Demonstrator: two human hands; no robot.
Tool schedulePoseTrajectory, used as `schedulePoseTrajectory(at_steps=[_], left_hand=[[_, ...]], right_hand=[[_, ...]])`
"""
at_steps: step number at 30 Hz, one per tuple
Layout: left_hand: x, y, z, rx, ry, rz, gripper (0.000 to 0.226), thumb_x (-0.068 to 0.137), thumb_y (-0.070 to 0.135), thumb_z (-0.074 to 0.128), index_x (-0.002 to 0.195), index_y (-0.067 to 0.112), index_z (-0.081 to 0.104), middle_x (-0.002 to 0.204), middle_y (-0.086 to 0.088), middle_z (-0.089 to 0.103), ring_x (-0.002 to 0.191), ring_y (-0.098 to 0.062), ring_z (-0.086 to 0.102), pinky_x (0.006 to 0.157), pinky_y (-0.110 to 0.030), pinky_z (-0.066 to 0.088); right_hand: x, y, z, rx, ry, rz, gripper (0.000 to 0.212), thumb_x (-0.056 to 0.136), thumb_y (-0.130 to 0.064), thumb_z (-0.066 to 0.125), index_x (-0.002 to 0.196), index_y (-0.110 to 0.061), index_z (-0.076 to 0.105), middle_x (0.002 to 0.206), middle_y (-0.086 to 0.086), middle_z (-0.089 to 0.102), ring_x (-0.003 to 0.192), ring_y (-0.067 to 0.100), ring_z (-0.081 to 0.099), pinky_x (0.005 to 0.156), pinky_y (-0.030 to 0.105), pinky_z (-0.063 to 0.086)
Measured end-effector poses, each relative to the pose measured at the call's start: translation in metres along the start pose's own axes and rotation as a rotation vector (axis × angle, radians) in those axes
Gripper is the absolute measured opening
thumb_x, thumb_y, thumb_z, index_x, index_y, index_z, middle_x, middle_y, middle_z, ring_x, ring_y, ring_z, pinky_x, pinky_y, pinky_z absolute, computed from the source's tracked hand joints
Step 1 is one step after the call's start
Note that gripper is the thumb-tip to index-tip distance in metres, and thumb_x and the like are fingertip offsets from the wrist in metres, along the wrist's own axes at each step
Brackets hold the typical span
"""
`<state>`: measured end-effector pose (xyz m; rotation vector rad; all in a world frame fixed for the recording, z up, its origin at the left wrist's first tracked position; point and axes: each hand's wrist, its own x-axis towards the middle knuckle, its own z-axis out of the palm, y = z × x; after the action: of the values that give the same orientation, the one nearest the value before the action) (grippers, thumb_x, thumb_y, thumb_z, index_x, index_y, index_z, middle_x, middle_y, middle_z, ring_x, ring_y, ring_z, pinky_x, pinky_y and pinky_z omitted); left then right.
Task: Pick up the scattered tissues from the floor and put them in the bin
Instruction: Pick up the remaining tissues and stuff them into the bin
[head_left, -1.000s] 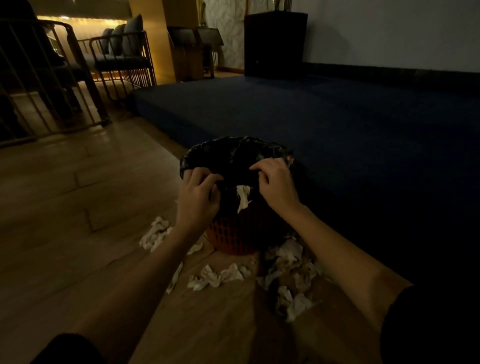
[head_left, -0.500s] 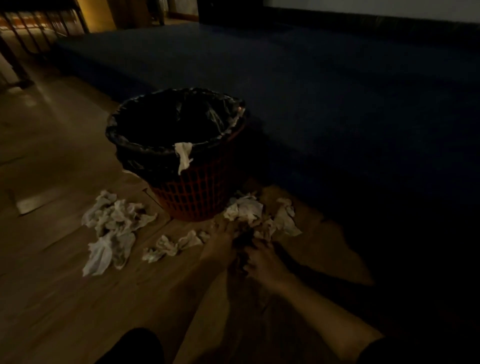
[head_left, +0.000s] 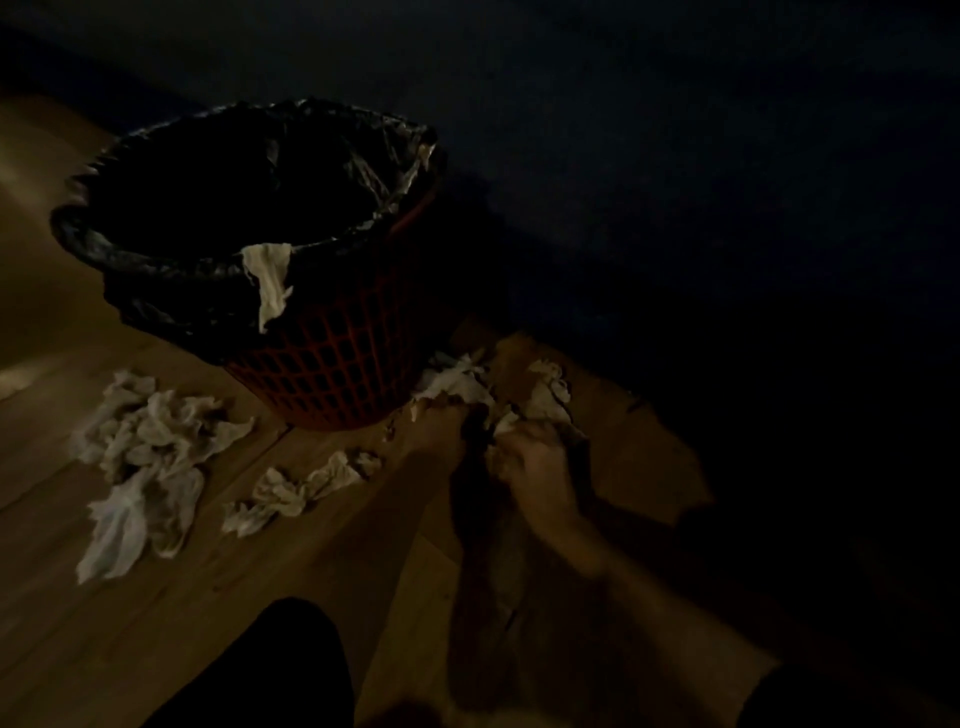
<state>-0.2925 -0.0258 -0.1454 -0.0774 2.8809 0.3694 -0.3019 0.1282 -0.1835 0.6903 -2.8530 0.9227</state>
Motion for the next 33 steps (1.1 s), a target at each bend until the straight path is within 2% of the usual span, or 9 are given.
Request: schedulePoseTrajectory(at_steps=[4, 9, 13, 17, 19, 21, 25, 30, 33], left_hand=[[-0.012, -0.012, 0.006, -0.073, 0.133, -0.044, 0.036, 0.090, 0.006, 0.042, 0.121, 0.013, 0.058, 0.123, -0.013, 0.062, 0.112, -0.030, 0.055, 0.097, -0.039, 0.042], [-0.034, -0.019, 0.006, -0.135, 0.156, -0.069, 0.038, 0.091, -0.002, 0.040, 0.121, 0.010, 0.059, 0.117, -0.016, 0.061, 0.107, -0.035, 0.055, 0.088, -0.039, 0.042], [-0.049, -0.025, 0.013, -0.201, 0.144, -0.119, 0.028, 0.091, 0.001, 0.046, 0.109, 0.007, 0.066, 0.121, -0.014, 0.062, 0.104, -0.031, 0.058, 0.081, -0.036, 0.046], [-0.070, -0.029, 0.006, -0.263, 0.193, -0.124, 0.025, 0.089, 0.000, 0.049, 0.101, 0.005, 0.070, 0.113, -0.014, 0.066, 0.094, -0.030, 0.062, 0.061, -0.025, 0.038], [-0.079, -0.038, -0.002, -0.274, 0.290, -0.141, 0.024, 0.089, 0.004, 0.053, 0.106, 0.010, 0.070, 0.114, -0.012, 0.067, 0.097, -0.029, 0.063, 0.066, -0.027, 0.042], [-0.088, -0.051, -0.008, -0.261, 0.323, -0.125, 0.025, 0.087, 0.006, 0.058, 0.109, 0.013, 0.069, 0.116, -0.012, 0.067, 0.103, -0.029, 0.061, 0.078, -0.034, 0.049], [-0.107, -0.079, -0.009, -0.269, 0.356, -0.107, 0.035, 0.078, 0.003, 0.068, 0.110, 0.014, 0.069, 0.114, -0.013, 0.067, 0.103, -0.033, 0.063, 0.081, -0.036, 0.050], [-0.107, -0.112, 0.005, -0.211, 0.327, -0.338, 0.040, 0.080, 0.011, 0.064, 0.117, 0.023, 0.061, 0.115, -0.011, 0.061, 0.106, -0.034, 0.058, 0.083, -0.042, 0.052], [-0.108, -0.112, 0.017, -0.101, 0.242, -0.396, 0.037, 0.083, 0.023, 0.062, 0.119, 0.029, 0.058, 0.133, -0.008, 0.050, 0.122, -0.034, 0.043, 0.099, -0.047, 0.042]], right_hand=[[0.033, -0.003, -0.031, 0.099, 0.105, 0.143, 0.014, 0.089, -0.003, 0.054, 0.092, 0.001, 0.067, 0.102, 0.023, 0.065, 0.093, 0.029, 0.057, 0.092, 0.043, 0.049], [0.034, -0.002, 0.000, 0.000, -0.250, 0.268, 0.053, 0.092, -0.038, 0.053, 0.132, -0.004, 0.047, 0.152, 0.014, 0.025, 0.136, 0.033, 0.023, 0.114, 0.038, 0.023], [0.002, -0.003, 0.026, -0.149, -0.171, 0.038, 0.028, 0.091, -0.009, 0.052, 0.117, -0.004, 0.059, 0.139, 0.017, 0.045, 0.128, 0.031, 0.038, 0.105, 0.034, 0.038], [0.025, -0.009, 0.012, -0.034, -0.221, -0.013, 0.013, 0.089, -0.001, 0.052, 0.090, 0.002, 0.065, 0.102, 0.023, 0.065, 0.097, 0.030, 0.060, 0.091, 0.032, 0.045], [0.048, -0.017, -0.002, 0.125, -0.130, 0.053, 0.024, 0.089, 0.003, 0.046, 0.071, -0.002, 0.061, 0.081, 0.019, 0.064, 0.075, 0.025, 0.058, 0.075, 0.038, 0.053], [0.069, -0.031, -0.012, 0.232, -0.053, 0.047, 0.023, 0.089, 0.005, 0.044, 0.075, -0.004, 0.061, 0.079, 0.013, 0.062, 0.072, 0.020, 0.054, 0.067, 0.035, 0.051], [0.116, -0.049, 0.000, 0.229, -0.059, 0.080, 0.027, 0.091, 0.000, 0.046, 0.116, -0.002, 0.054, 0.109, 0.017, 0.060, 0.101, 0.028, 0.056, 0.085, 0.033, 0.046], [0.121, -0.041, 0.060, 0.018, -0.258, 0.108, 0.020, 0.096, -0.009, 0.042, 0.107, -0.007, 0.059, 0.124, 0.013, 0.052, 0.115, 0.029, 0.049, 0.099, 0.035, 0.042], [0.092, -0.036, 0.077, -0.043, -0.138, -0.005, 0.021, 0.087, -0.011, 0.058, 0.102, 0.000, 0.065, 0.114, 0.023, 0.060, 0.108, 0.036, 0.053, 0.095, 0.043, 0.047]])
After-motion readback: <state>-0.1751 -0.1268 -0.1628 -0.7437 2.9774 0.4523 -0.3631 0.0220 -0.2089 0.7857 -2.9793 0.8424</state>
